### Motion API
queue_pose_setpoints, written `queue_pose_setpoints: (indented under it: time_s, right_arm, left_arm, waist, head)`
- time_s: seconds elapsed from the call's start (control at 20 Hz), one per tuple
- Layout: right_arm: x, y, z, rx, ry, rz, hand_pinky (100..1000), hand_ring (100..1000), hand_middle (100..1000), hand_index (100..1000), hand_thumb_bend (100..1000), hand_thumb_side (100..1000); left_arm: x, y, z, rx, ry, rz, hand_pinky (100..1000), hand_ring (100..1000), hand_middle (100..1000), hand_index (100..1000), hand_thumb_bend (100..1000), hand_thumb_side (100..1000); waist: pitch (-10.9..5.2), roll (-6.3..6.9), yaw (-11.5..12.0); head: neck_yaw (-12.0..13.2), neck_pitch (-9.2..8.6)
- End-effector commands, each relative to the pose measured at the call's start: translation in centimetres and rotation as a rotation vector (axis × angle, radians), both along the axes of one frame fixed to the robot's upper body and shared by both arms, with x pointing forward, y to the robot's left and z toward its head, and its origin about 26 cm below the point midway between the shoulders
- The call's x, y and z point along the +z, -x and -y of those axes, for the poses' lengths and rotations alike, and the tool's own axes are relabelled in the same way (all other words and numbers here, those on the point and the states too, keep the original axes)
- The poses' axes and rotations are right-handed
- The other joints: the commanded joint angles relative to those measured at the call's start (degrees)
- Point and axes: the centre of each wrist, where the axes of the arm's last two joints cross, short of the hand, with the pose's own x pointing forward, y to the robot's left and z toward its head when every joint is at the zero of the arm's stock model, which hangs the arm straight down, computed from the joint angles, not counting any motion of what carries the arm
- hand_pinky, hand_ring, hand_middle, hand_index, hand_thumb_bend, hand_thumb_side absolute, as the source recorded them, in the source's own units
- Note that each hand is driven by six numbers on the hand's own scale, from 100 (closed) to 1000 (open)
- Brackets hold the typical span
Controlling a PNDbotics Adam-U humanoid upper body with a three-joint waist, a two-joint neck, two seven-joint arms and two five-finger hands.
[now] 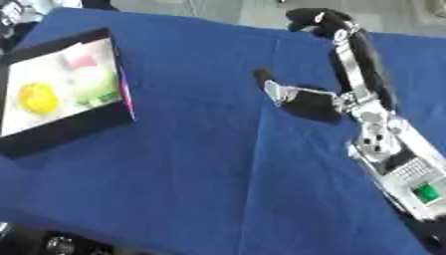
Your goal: Pick up the objects with one hand, pass them to the other hand, and then place them into the box on the other side of the table.
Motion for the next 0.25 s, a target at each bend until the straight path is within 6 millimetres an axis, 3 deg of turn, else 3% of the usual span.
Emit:
queue_pose_setpoints:
  time_s: [0.05,0.25]
  right_arm:
    - [1.0,0.2,1.7,-0.008,-0.114,-0.01,831,854,656,792,443,169]
    - [0.4,0.3,3.4,-0.002,-0.267,-0.071,828,857,643,780,476,120]
  left_arm:
    - [0.3,0.7,-0.2,-0.02,0.161,0.133,1000,780,810,845,100,849]
    - [-1.1,1.1,-0.1,-0.035,0.288,0.208,1000,776,805,839,100,834]
  waist:
    - [-0.83,-0.77,-0.3]
    - [-0.82,-1.08,-0.8]
  head:
    - [-0.7,0.15]
    - [-1.5,0.15]
